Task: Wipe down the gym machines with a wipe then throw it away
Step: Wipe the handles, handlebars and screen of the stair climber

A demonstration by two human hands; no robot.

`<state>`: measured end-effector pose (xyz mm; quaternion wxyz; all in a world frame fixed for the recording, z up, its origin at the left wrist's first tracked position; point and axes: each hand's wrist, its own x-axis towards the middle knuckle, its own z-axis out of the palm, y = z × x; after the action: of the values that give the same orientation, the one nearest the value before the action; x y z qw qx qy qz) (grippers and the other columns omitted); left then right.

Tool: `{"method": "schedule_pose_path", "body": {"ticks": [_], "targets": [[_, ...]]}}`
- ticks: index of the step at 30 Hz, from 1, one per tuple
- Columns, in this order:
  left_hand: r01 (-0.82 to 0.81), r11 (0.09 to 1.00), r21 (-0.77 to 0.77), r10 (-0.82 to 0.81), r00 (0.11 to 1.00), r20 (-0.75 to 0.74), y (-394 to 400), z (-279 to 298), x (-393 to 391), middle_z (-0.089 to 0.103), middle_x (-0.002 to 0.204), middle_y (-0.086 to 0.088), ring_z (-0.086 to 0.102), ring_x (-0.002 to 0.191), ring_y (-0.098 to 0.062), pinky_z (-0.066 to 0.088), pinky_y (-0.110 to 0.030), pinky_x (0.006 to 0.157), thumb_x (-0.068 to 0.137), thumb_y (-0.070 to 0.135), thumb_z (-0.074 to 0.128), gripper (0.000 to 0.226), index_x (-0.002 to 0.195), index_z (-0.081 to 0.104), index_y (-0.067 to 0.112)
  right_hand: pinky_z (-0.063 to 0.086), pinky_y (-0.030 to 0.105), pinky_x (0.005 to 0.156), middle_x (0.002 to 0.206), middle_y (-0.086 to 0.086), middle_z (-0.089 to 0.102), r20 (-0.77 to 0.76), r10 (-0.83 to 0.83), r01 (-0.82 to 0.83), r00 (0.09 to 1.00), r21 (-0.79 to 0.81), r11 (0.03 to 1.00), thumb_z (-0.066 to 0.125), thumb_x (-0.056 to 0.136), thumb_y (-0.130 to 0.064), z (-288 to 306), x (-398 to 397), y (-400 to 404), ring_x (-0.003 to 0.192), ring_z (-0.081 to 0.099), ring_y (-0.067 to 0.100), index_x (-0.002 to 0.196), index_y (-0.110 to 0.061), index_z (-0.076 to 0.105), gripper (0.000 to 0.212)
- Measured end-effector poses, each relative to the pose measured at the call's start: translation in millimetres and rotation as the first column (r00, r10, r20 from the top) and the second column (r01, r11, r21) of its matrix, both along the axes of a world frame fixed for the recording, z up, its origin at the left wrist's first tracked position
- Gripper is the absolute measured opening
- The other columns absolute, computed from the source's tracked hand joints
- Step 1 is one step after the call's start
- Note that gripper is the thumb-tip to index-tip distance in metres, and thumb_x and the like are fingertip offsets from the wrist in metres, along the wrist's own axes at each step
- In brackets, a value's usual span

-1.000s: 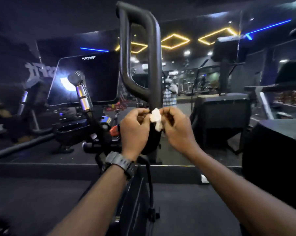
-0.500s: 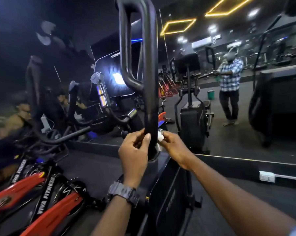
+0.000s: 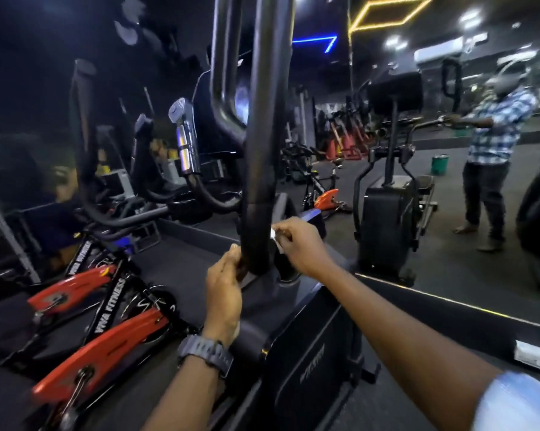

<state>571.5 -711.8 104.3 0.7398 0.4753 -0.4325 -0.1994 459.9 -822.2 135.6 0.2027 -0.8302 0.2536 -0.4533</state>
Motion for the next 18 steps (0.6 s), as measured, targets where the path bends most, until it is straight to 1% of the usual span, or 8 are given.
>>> {"method": "schedule_pose_path", "body": {"ticks": [2, 5, 7, 8, 11, 14, 15, 18], "targets": [[0.000, 1.000, 0.010, 0.001, 0.999, -0.037, -11, 1, -5, 0.069, 0.075, 0.010, 0.062, 0.075, -0.001, 0.048, -0.024, 0.075, 0.102, 0.013, 0.040, 0.051, 0.071, 0.077, 0.028, 0.044, 0.021, 0.081, 0.092, -0.001, 0.066, 0.001, 0.161, -0.161, 0.987, -0.022, 0.987, 0.061, 0.089, -0.001, -9, -4, -11, 0.090, 0.058, 0.011, 0.098, -0.009, 0.074, 0.019], [-0.003, 0.999, -0.045, -0.004, 0.991, -0.137, -32, -4, -11, 0.074, 0.101, -0.005, 0.067, 0.095, -0.015, 0.052, -0.029, 0.086, 0.087, 0.025, 0.060, 0.023, 0.097, 0.077, 0.016, 0.044, 0.018, 0.079, 0.093, 0.000, 0.066, 0.021, 0.256, -0.254, 0.967, -0.056, 0.966, 0.065, 0.088, -0.005, -25, -11, -34, 0.088, 0.060, 0.011, 0.103, -0.011, 0.074, 0.018], [-0.024, 0.996, -0.082, 0.004, 0.971, -0.240, -47, -9, -17, 0.068, 0.118, -0.016, 0.064, 0.112, -0.022, 0.050, -0.029, 0.098, 0.072, 0.046, 0.077, 0.068, 0.119, 0.065, -0.002, 0.044, 0.026, 0.073, 0.087, 0.005, 0.063, 0.015, 0.140, -0.139, 0.990, -0.026, 0.990, 0.062, 0.089, -0.004, -22, 2, -73, 0.085, 0.061, 0.021, 0.098, -0.008, 0.074, 0.016], [-0.014, 0.992, -0.123, -0.020, 0.962, -0.273, -50, -12, -18, 0.066, 0.122, -0.018, 0.062, 0.116, -0.023, 0.048, -0.030, 0.102, 0.072, 0.051, 0.076, 0.078, 0.122, 0.060, -0.005, 0.041, 0.029, 0.070, 0.084, 0.008, 0.061, 0.011, 0.093, -0.093, 0.996, -0.016, 0.996, 0.060, 0.089, -0.004, -17, 9, -87, 0.085, 0.061, 0.026, 0.095, -0.006, 0.074, 0.015], [-0.045, 0.974, -0.222, -0.048, 0.916, -0.397, -66, -24, -19, 0.072, 0.110, -0.011, 0.064, 0.106, -0.024, 0.053, -0.032, 0.095, 0.078, 0.038, 0.068, 0.044, 0.107, 0.070, 0.004, 0.040, 0.024, 0.074, 0.089, 0.011, 0.063, 0.007, 0.233, -0.230, 0.972, -0.141, 0.963, 0.058, 0.087, -0.003, -15, 15, -80, 0.088, 0.062, 0.027, 0.097, -0.007, 0.074, 0.019], [-0.076, 0.955, -0.286, -0.061, 0.895, -0.441, -65, -25, -25, 0.072, 0.094, -0.007, 0.068, 0.090, -0.018, 0.058, -0.028, 0.081, 0.054, 0.031, 0.087, 0.047, 0.093, 0.073, 0.009, 0.045, 0.021, 0.080, 0.093, 0.012, 0.064, -0.043, 0.517, -0.512, 0.855, -0.233, 0.827, 0.058, 0.088, -0.009, -30, 1, -56, 0.087, 0.060, 0.019, 0.101, -0.004, 0.074, 0.021], [-0.109, 0.955, -0.276, -0.031, 0.889, -0.458, -67, -25, -26, 0.073, 0.094, -0.009, 0.069, 0.093, -0.021, 0.058, -0.030, 0.083, 0.055, 0.030, 0.087, 0.046, 0.092, 0.073, 0.006, 0.047, 0.024, 0.080, 0.093, 0.013, 0.064, -0.046, 0.509, -0.506, 0.859, -0.221, 0.834, 0.054, 0.089, -0.014, -28, 3, -67, 0.086, 0.060, 0.019, 0.100, -0.004, 0.074, 0.025], [-0.213, 0.950, -0.229, 0.058, 0.840, -0.540, -70, -26, -29, 0.066, 0.112, -0.017, 0.057, 0.119, -0.035, 0.053, -0.042, 0.098, 0.068, 0.028, 0.077, 0.043, 0.100, 0.065, 0.001, 0.049, 0.040, 0.083, 0.092, 0.012, 0.061, 0.020, 0.222, -0.220, 0.975, -0.057, 0.974, 0.051, 0.088, -0.009, -10, 24, -126, 0.086, 0.057, 0.018, 0.093, -0.004, 0.074, 0.023]]}}
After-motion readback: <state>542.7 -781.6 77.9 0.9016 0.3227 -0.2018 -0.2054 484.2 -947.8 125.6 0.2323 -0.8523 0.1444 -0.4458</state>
